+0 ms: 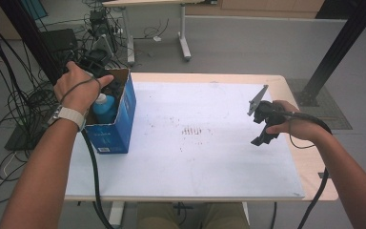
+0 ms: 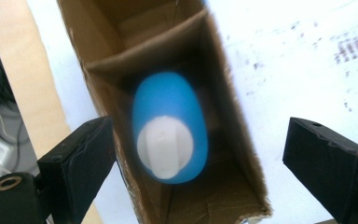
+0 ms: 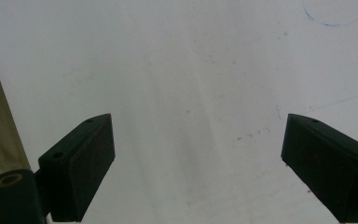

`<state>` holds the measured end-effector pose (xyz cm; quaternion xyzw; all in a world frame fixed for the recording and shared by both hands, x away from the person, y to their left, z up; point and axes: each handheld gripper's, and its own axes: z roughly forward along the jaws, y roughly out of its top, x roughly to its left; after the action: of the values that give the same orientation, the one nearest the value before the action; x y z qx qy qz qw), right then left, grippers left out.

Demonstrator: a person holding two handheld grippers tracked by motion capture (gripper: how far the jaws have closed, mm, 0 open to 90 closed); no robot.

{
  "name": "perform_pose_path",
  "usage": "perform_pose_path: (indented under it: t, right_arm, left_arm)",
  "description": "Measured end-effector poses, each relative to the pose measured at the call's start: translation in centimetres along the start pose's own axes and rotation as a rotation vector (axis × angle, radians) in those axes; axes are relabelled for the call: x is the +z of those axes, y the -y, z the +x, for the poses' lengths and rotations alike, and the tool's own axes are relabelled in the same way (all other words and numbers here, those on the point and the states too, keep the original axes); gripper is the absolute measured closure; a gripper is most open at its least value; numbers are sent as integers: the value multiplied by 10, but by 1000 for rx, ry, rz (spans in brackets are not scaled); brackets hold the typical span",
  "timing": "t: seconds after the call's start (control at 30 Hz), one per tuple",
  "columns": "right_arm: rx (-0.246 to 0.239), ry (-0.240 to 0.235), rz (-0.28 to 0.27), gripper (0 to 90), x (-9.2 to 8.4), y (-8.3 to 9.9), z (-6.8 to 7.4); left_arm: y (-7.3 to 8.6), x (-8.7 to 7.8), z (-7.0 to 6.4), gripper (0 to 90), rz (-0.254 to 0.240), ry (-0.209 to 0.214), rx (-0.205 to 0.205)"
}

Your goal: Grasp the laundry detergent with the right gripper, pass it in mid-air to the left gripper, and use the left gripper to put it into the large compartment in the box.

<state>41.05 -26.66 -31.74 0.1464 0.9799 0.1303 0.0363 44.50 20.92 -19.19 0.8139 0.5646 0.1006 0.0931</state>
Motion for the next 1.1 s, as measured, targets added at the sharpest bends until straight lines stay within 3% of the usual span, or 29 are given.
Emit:
perform_pose_path:
  t: [0.2, 0.33, 0.37, 0.43, 0.57, 0.63, 0.83, 0.9, 1.07, 1.1]
  right_arm:
    - [3, 2, 1, 95, -3, -1, -1]
    - [3, 3, 8, 95, -5, -1, -2]
    - [4, 2, 5, 95, -6, -1, -2]
    - [9, 0, 2, 92, -6, -1, -3]
    - [12, 1, 7, 92, -6, 0, -4]
    - [12, -2, 8, 92, -6, 0, -4]
    - [17, -2, 11, 90, -3, 0, -4]
    - [19, -5, 9, 90, -4, -1, -4]
    - [19, -4, 13, 90, -5, -1, -5]
    - [17, -6, 14, 90, -5, -2, -5]
  left_arm:
    - [-6, -20, -18, 84, -36, 47, 126]
    - [-10, -29, -29, 82, -56, 70, 180]
    - [-13, -34, -36, 81, -61, 94, 219]
    - [-13, -35, -39, 81, -62, 100, 231]
    - [-16, -38, -54, 83, -69, 139, 320]
    - [-18, -37, -63, 83, -57, 158, 385]
    - [-19, -36, -76, 85, -84, 180, 450]
    - [-20, -34, -83, 85, -81, 190, 493]
    - [-20, -32, -92, 85, -75, 190, 548]
    - [-21, -29, -96, 86, -67, 194, 578]
